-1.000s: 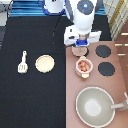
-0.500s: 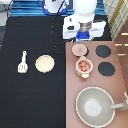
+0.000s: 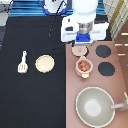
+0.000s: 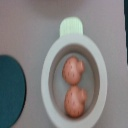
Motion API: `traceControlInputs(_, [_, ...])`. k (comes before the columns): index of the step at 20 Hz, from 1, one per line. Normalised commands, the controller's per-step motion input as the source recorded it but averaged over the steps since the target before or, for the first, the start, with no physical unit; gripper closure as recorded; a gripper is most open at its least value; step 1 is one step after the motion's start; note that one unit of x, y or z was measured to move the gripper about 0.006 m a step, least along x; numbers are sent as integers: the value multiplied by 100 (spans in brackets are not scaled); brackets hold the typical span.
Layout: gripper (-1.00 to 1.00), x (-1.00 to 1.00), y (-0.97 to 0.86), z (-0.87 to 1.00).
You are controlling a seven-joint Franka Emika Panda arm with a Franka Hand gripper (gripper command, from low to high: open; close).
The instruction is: Take the lid off the pot, put the pot on the plate, and use the tool to push the pot to the front of the table.
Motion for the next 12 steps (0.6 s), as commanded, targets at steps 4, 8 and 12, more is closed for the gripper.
traceControlInputs(4, [-100,92,-24,-29])
traceControlInputs(8, [-100,80,-19,-41])
traceControlInputs(12, [-100,50,-11,-48])
